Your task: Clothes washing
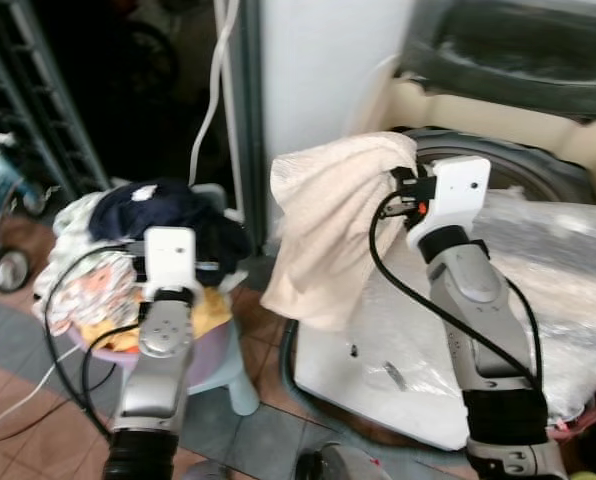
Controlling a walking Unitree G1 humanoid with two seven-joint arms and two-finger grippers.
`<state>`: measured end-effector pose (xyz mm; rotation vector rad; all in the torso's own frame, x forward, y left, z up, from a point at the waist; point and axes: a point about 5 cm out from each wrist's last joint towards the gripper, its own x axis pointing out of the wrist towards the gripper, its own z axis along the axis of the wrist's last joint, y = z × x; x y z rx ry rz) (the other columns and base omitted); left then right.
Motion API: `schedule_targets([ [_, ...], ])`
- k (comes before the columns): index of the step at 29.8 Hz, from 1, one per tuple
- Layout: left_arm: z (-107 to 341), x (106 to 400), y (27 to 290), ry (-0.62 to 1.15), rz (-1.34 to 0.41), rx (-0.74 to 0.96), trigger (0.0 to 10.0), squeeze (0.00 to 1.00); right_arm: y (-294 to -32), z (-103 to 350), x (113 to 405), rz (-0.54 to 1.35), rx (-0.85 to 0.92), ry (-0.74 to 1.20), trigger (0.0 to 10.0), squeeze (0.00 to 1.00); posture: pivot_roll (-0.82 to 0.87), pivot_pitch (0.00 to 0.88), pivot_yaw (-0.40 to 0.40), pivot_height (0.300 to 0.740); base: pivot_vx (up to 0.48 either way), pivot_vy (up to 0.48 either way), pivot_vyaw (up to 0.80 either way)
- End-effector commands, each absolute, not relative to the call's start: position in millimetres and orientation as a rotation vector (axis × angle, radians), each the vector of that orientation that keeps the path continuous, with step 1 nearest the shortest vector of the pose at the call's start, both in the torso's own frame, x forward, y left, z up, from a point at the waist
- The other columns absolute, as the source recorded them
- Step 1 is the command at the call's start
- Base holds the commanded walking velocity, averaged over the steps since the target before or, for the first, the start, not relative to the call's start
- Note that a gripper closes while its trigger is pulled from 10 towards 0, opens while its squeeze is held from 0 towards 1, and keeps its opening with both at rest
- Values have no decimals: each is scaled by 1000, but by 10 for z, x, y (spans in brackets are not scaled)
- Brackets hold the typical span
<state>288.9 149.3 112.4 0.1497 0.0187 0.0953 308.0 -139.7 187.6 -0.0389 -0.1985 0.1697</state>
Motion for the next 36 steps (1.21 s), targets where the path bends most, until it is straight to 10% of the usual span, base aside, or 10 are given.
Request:
schedule_targets([
  [1,1105,2876,1574,28,115,159,10000,0,-1354,1983,3086,178,-40,-246,10000,0,-24,0,-8,740,0,-262,0],
  [36,1008,2758,1689,67,155,45,10000,0,-1317,2092,3192,210,-93,-302,10000,0,-28,0,-9,740,0,-30,-115],
])
